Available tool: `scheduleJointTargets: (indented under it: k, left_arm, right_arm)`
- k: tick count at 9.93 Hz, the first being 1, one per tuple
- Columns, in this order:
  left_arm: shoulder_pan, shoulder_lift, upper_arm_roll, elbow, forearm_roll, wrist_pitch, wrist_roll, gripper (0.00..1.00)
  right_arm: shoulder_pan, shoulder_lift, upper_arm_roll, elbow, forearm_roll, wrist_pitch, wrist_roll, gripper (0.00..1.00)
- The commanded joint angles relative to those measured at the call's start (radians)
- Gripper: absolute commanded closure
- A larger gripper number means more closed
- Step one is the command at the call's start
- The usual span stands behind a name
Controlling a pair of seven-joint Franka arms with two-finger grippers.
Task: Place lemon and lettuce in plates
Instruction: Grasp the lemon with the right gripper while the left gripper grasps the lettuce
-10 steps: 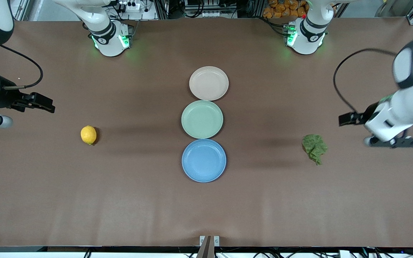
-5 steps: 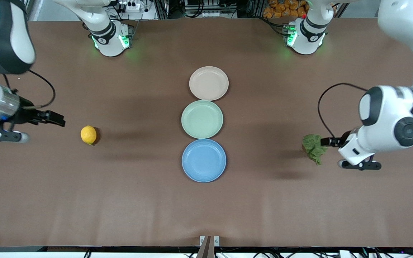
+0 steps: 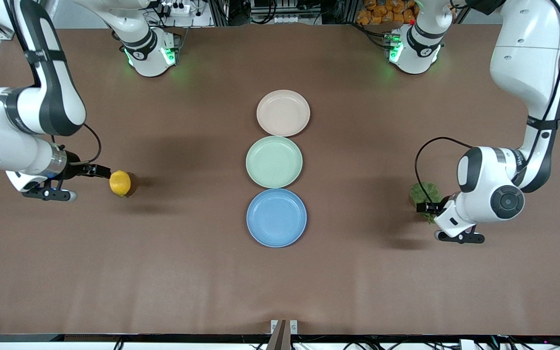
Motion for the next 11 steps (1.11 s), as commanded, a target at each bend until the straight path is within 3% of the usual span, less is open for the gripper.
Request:
scheduleJointTargets:
  k: [1, 5, 6, 7, 8, 9, 11]
  left_arm:
    - [0.002, 0.033, -0.004, 0.009, 0.005, 0.031, 0.002, 0.1]
    - [0.005, 0.056, -0.004, -0.006, 0.003, 0.035, 0.002, 0.34]
    - [0.005, 0.058, -0.004, -0.008, 0.005, 0.035, 0.002, 0.44]
    - [0.005, 0.058, -0.004, -0.012, 0.003, 0.035, 0.002, 0.63]
    - [0.008, 0.053, -0.004, -0.012, 0.003, 0.035, 0.001, 0.88]
    - [0.01, 0.053, -0.004, -0.012, 0.003, 0.035, 0.001, 1.0]
    - [0.01, 0.042, -0.007, -0.012, 0.003, 0.028, 0.001, 1.0]
  right_arm:
    - [-0.022, 0.058, 0.006, -0.004, -0.014, 0.06, -0.036, 0.0]
    - [-0.052, 0.14, 0.006, -0.088, -0.016, 0.251, -0.062, 0.0]
    - [-0.054, 0.154, 0.007, -0.088, -0.012, 0.253, -0.063, 0.0]
    - [-0.054, 0.17, 0.009, -0.088, -0.003, 0.253, -0.062, 0.0]
    - [-0.052, 0.17, 0.009, -0.088, -0.002, 0.253, -0.062, 0.0]
    - [-0.054, 0.17, 0.01, -0.088, -0.002, 0.253, -0.062, 0.0]
    - [-0.054, 0.174, 0.01, -0.088, 0.0, 0.255, -0.062, 0.0]
